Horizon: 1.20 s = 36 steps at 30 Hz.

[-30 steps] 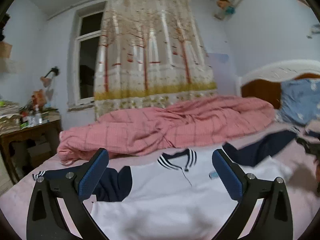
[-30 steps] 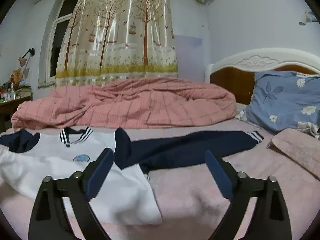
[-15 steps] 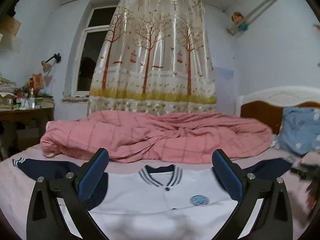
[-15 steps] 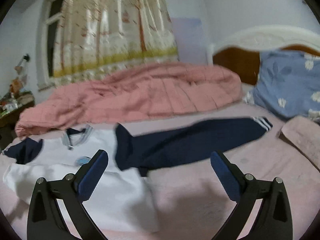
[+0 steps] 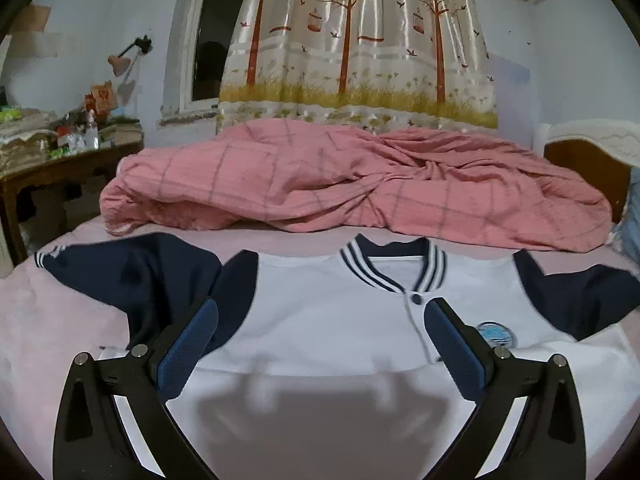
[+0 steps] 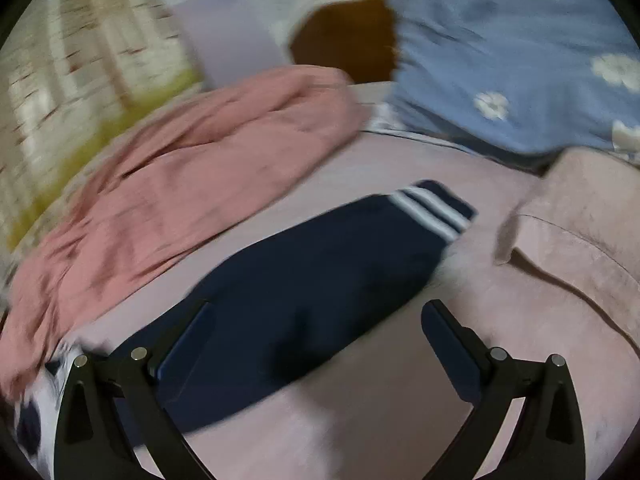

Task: Fold large clothes
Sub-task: 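Pull both tools back and reposition above the jacket collar, then grasp the striped cuff of a navy sleeve with the right tool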

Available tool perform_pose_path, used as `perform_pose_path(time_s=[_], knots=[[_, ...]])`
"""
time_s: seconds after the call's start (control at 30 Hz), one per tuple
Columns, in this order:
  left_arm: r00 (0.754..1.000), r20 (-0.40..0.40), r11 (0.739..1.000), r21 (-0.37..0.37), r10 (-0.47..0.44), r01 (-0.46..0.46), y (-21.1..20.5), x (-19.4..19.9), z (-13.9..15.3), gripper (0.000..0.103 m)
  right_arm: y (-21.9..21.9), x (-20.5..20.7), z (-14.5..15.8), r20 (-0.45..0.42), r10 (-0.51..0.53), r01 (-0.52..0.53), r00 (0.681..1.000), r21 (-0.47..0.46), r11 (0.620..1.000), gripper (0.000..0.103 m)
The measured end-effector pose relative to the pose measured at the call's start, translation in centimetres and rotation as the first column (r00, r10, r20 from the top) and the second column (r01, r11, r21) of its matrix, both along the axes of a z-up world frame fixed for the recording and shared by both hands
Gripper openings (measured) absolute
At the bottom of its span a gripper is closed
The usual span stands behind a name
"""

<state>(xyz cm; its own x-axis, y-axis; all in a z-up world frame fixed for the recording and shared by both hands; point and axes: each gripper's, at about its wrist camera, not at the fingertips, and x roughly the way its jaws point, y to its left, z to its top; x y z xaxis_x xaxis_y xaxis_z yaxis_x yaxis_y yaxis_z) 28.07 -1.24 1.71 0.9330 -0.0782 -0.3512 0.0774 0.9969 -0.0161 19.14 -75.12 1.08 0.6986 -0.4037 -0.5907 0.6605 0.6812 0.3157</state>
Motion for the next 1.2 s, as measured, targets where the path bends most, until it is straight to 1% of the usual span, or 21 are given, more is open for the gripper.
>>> perform_pose_path(time_s=[0.07,0.1,0.17,0.23,0.3,0.37,0.4,0.53,0.57,0.6,0.63,0.67,0.7,0.73,0.77,0.8,0.87,0.93,1.07,1.13,1.2], knots=[[0.993,0.038,0.991,0.073,0.113,-0.115,0.1,0.6,-1.2,0.103,-1.6,0.9,-1.2,-0.043,-0.116,0.114,0.992,-0.059,0.992,0.103],[0.989,0.016,0.986,0.077,0.148,-0.149,0.4,1.2,-1.6,0.102,-2.2,1.4,-1.8,-0.046,-0.115,0.112,0.992,-0.065,0.992,0.103],[0.991,-0.041,0.992,0.014,0.128,-0.128,1.6,2.1,-2.2,0.102,-4.7,2.7,-4.1,-0.080,-0.106,0.106,0.991,0.007,0.994,0.100],[0.986,-0.057,0.987,-0.009,0.157,-0.158,2.5,2.4,-2.5,0.102,-6.9,3.0,-6.2,-0.087,-0.112,0.120,0.990,0.104,0.987,0.098],[0.983,-0.080,0.986,-0.022,0.163,-0.166,2.8,2.9,-2.8,0.102,-7.2,3.5,-6.1,-0.079,-0.109,0.115,0.991,0.077,0.990,0.098],[0.981,-0.094,0.985,-0.011,0.171,-0.173,2.7,3.1,-3.1,0.102,-7.6,5.4,-6.3,-0.157,-0.089,0.095,0.984,0.028,0.995,0.098],[0.980,-0.097,0.985,-0.005,0.171,-0.172,2.6,3.2,-3.1,0.102,-7.6,6.0,-6.5,-0.170,-0.086,0.089,0.982,0.012,0.996,0.099],[0.980,-0.093,0.984,0.018,0.178,-0.177,2.2,3.0,-3.2,0.102,-8.9,5.7,-6.7,-0.087,-0.085,0.090,0.993,0.058,0.994,0.098],[0.979,-0.093,0.984,0.023,0.180,-0.179,2.1,3.1,-3.2,0.102,-9.0,5.5,-6.7,-0.069,-0.095,0.099,0.993,0.059,0.993,0.086],[0.979,-0.091,0.983,0.025,0.182,-0.180,2.1,3.1,-3.1,0.102,-9.2,5.1,-6.5,-0.066,-0.109,0.112,0.992,0.058,0.992,0.058],[0.979,-0.083,0.983,0.028,0.185,-0.184,2.0,3.0,-3.1,0.102,-9.5,4.9,-6.6,-0.070,-0.137,0.142,0.988,0.066,0.988,0.044],[0.977,-0.068,0.979,0.032,0.202,-0.200,2.0,2.7,-3.0,0.101,-9.7,4.6,-6.7,-0.051,-0.136,0.140,0.989,0.089,0.986,0.038],[0.973,-0.050,0.974,0.038,0.225,-0.224,2.1,2.4,-2.8,0.098,-9.8,4.4,-6.6,-0.033,-0.132,0.135,0.991,0.096,0.986,0.026],[0.969,-0.032,0.969,0.041,0.246,-0.245,2.2,2.1,-2.6,0.096,-9.6,4.0,-6.3,-0.005,-0.131,0.131,0.991,0.093,0.987,0.021],[0.967,-0.016,0.966,0.035,0.256,-0.255,2.4,1.8,-2.4,0.095,-8.9,3.7,-5.6,-0.003,-0.149,0.149,0.989,0.045,0.988,0.016],[0.966,-0.006,0.966,0.027,0.257,-0.257,2.6,1.7,-2.3,0.094,-7.9,3.7,-4.7,-0.019,-0.176,0.175,0.984,-0.030,0.984,0.015],[0.962,-0.007,0.961,0.021,0.274,-0.274,2.9,1.7,-2.2,0.093,-5.7,3.9,-2.9,-0.020,-0.171,0.167,0.985,-0.149,0.975,0.014],[0.959,-0.013,0.959,0.016,0.284,-0.284,3.2,1.8,-2.2,0.093,-3.4,4.1,-1.1,-0.007,-0.151,0.146,0.989,-0.219,0.965,0.014],[0.960,-0.018,0.960,0.019,0.279,-0.278,3.4,2.0,-2.0,0.093,3.1,4.0,3.6,0.053,-0.113,0.124,0.992,-0.323,0.938,0.014],[0.964,-0.029,0.964,0.016,0.266,-0.266,3.5,2.1,-2.0,0.093,6.5,4.6,6.3,0.085,-0.087,0.110,0.993,-0.328,0.938,0.014],[0.968,-0.051,0.970,0.003,0.244,-0.244,3.7,2.0,-2.0,0.093,9.6,5.4,8.6,0.104,-0.013,0.046,0.994,-0.317,0.947,0.014]])
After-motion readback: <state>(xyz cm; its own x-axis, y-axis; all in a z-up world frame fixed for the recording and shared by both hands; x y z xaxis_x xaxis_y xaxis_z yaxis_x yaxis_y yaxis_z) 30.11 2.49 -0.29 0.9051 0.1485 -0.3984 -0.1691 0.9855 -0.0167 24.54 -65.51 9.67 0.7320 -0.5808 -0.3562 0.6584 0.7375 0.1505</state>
